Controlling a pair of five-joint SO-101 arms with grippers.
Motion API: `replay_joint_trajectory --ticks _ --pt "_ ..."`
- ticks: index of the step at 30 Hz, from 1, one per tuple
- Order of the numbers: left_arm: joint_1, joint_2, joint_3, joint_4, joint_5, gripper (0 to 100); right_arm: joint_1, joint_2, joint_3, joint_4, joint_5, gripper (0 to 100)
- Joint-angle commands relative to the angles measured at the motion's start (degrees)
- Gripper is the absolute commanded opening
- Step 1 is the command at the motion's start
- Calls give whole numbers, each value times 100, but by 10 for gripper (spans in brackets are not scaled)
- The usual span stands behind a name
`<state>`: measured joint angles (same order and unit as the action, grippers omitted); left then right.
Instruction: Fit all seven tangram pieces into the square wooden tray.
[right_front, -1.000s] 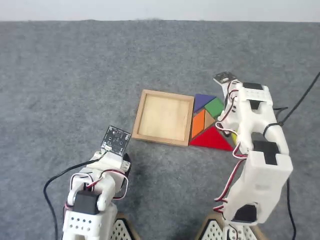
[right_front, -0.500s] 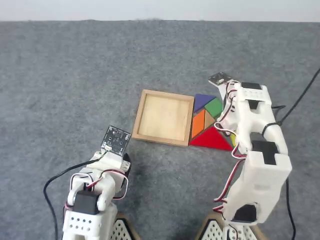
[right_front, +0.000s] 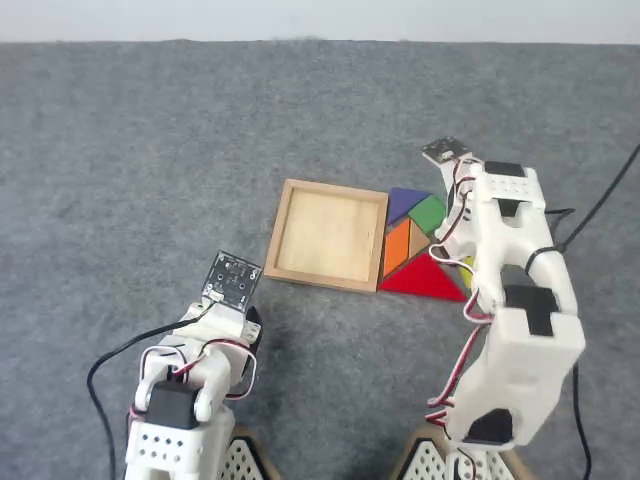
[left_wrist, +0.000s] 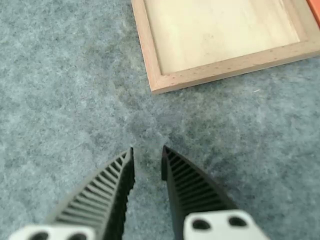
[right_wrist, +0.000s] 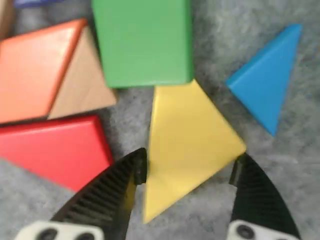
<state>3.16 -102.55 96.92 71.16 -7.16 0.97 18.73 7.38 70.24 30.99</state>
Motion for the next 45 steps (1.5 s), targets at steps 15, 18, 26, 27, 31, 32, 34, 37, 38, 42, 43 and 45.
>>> replay_joint_trajectory --ticks 15,18,26,27,31,32,34,37,38,42,43,45 --pt "9 -9 -40 26 35 88 -154 -848 -35 673 422 344" --pt "9 -9 -40 26 35 88 -136 -365 -53 330 422 355" --pt "9 -9 -40 26 35 88 -101 215 -53 -171 422 351" --pt "9 -9 -40 26 35 88 -92 277 -53 -189 422 351" --pt "9 -9 -40 26 35 88 -13 567 -62 -391 422 350" --pt "9 -9 -40 26 35 88 13 593 -62 -400 422 350" --pt "9 -9 -40 26 35 88 40 629 -88 -409 422 350" --pt "9 -9 -40 26 35 88 31 655 -220 -426 475 350" --pt "9 -9 -40 26 35 88 22 681 -281 -435 475 350" --pt "9 -9 -40 26 35 88 -4 708 -299 -382 466 343" --pt "9 -9 -40 26 35 88 -4 708 -299 -374 440 319" --pt "9 -9 -40 26 35 88 13 708 -299 -374 431 236"
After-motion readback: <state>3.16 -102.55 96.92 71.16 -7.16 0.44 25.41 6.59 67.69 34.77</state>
